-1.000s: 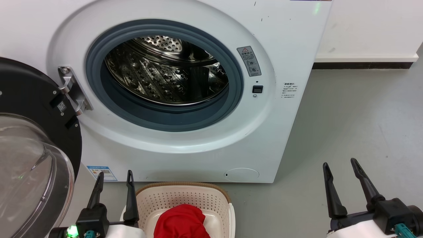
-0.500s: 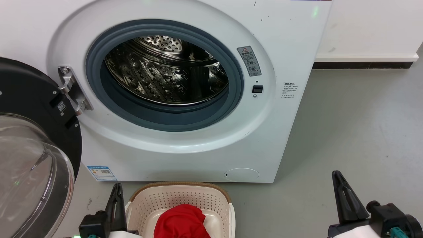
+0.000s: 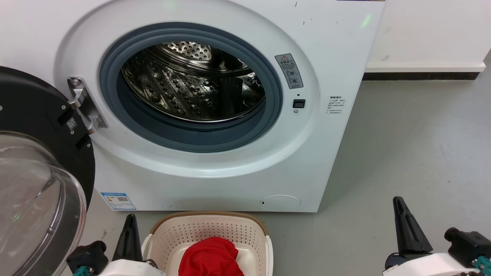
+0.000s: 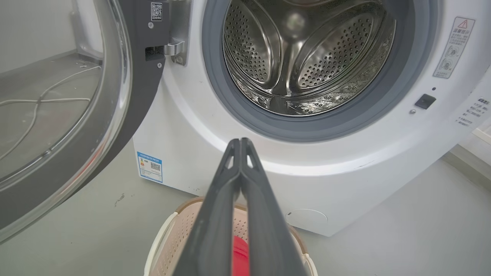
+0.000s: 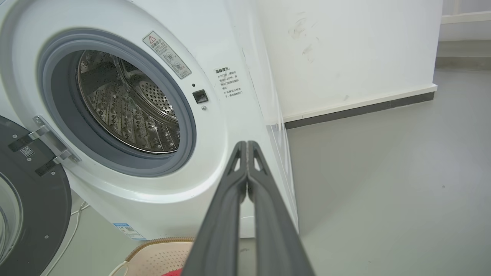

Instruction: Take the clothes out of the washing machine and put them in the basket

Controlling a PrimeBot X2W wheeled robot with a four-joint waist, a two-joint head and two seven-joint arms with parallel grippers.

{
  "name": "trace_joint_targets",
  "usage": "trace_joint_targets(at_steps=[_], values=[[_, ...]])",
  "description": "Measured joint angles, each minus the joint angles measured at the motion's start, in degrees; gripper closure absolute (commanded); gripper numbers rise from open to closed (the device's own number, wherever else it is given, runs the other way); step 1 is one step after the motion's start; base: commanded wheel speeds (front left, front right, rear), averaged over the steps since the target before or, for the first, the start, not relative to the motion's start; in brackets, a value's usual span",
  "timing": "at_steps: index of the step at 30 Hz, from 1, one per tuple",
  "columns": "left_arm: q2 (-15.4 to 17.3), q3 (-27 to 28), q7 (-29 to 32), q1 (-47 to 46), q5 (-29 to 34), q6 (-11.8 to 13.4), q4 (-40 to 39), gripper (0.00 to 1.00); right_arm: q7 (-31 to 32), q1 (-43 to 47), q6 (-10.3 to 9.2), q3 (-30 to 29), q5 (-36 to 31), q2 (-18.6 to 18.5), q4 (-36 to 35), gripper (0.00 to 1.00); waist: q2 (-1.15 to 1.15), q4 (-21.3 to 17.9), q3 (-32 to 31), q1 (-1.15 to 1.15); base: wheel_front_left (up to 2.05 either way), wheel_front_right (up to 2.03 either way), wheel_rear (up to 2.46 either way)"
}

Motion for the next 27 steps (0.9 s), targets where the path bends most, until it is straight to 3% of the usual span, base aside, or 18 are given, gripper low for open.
trace_joint_targets(at_steps=[27], values=[[0.0,1.7,5.8,-3.5,-25.2,-2.9,1.9,1.00,5.0,-3.7,-0.01,-0.7,26.5,-0.9,2.9,1.00,0.00,0.0,-0.1,0.00,0.00,0.00,0.00]])
